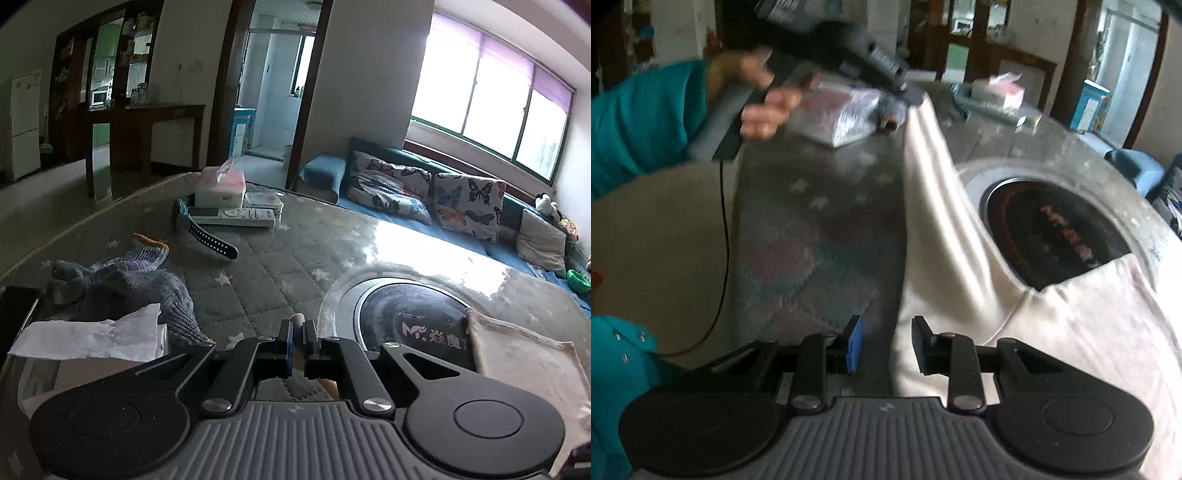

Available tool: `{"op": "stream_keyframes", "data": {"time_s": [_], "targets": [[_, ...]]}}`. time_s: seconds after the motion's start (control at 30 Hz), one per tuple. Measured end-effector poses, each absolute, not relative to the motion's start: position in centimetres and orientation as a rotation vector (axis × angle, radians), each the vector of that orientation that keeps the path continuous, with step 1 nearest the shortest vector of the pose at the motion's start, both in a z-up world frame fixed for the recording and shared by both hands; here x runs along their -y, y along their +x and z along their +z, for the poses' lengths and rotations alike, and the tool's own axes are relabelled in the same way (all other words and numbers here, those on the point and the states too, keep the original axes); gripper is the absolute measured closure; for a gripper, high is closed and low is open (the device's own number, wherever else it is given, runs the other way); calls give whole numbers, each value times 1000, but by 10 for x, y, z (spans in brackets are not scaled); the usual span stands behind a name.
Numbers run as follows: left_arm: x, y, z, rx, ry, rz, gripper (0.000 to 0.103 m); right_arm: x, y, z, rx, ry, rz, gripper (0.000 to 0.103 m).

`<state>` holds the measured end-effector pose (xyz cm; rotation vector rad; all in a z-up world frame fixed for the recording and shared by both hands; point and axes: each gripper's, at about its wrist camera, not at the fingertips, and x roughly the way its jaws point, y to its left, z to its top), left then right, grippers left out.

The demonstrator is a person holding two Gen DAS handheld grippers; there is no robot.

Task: Fold clothes
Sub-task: 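Lift the sweatshirt sleeve with the left gripper and fold it over the body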

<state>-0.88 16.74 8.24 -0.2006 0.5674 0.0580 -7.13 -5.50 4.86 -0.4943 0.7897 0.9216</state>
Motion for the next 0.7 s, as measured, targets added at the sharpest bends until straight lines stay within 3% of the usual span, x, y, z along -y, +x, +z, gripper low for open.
{"op": "stream_keyframes", "data": {"time_s": [0.37,0.7], "targets": [[-147,-14,111,-503,-177,-6,98,55,-68,43,-819,-463,905,67],[-68,-31,158,-408,-94,-221,98,127,-74,70,-783,-364,716,67]]}}
